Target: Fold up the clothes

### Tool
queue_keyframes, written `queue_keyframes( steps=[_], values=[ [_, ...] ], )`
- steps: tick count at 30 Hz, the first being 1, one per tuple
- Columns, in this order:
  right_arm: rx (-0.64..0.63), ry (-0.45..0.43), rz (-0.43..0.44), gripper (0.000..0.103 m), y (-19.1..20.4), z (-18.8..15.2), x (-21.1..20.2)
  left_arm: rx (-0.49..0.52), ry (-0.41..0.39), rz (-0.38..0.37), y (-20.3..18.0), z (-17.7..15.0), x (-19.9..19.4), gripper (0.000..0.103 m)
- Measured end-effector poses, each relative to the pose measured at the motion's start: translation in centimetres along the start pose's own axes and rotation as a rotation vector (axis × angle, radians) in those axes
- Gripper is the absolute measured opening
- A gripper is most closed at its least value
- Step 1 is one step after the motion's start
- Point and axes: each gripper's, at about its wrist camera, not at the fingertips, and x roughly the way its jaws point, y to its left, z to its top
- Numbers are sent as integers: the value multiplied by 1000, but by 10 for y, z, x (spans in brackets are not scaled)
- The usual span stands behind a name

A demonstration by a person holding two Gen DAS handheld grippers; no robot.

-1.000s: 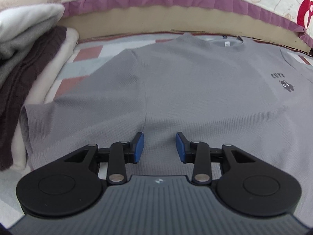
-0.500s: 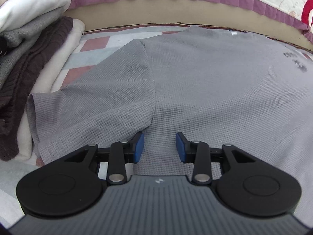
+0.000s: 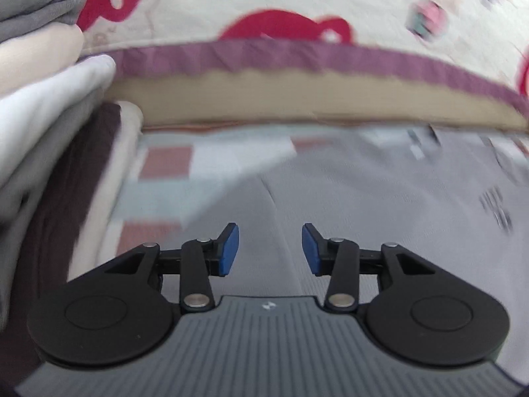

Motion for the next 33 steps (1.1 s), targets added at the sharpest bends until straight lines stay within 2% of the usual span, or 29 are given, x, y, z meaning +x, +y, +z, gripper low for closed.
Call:
queue_keyframes(
  steps=[2,3,7,8,11,13,18,21,22,23,24,25,26,27,30,31,32,33],
  values=[
    [-76,7,50,43,32,22,16,-77,-9,-70,8,17,23,42],
    [-114,2,71,43,47,31,23,-73,-13,-78,5,23,34,42],
    [-139,83,202,43,89,47,60,123,-10,-87,-24,38,73,42],
    [-123,106,200,43,96,45,68,144,-2,-90,-28,41,82,42],
    [-77,176,196,43,115,39,92,108,51,-74,-28,46,103,44],
    [-44,218,193,52,127,34,107,84,57,-44,-26,45,108,44],
    [33,218,152,67,152,34,124,67,38,-29,-15,39,112,45],
    [-13,264,109,68,168,33,136,42,47,-66,-6,33,112,49],
    [-50,273,66,67,174,31,140,38,50,-70,-4,31,112,49],
    [-78,248,54,67,179,27,137,40,50,-68,-4,29,112,51],
    [-106,224,42,56,184,23,134,44,48,-68,-3,28,112,52],
    [-134,199,30,23,188,19,131,48,50,-70,-4,27,112,55],
    [-161,173,15,8,193,16,128,51,50,-71,-4,26,112,59],
    [-175,133,-13,9,194,13,122,51,50,-74,-4,25,114,61],
    [-136,27,5,9,188,10,104,99,34,-70,-10,22,115,62],
    [-119,-2,10,9,185,9,99,146,23,-65,-15,21,113,49],
    [-109,-28,18,9,183,9,92,193,11,-60,-20,20,111,2],
    [-101,-53,25,9,181,8,86,231,-7,-50,-25,19,109,4]
  ],
)
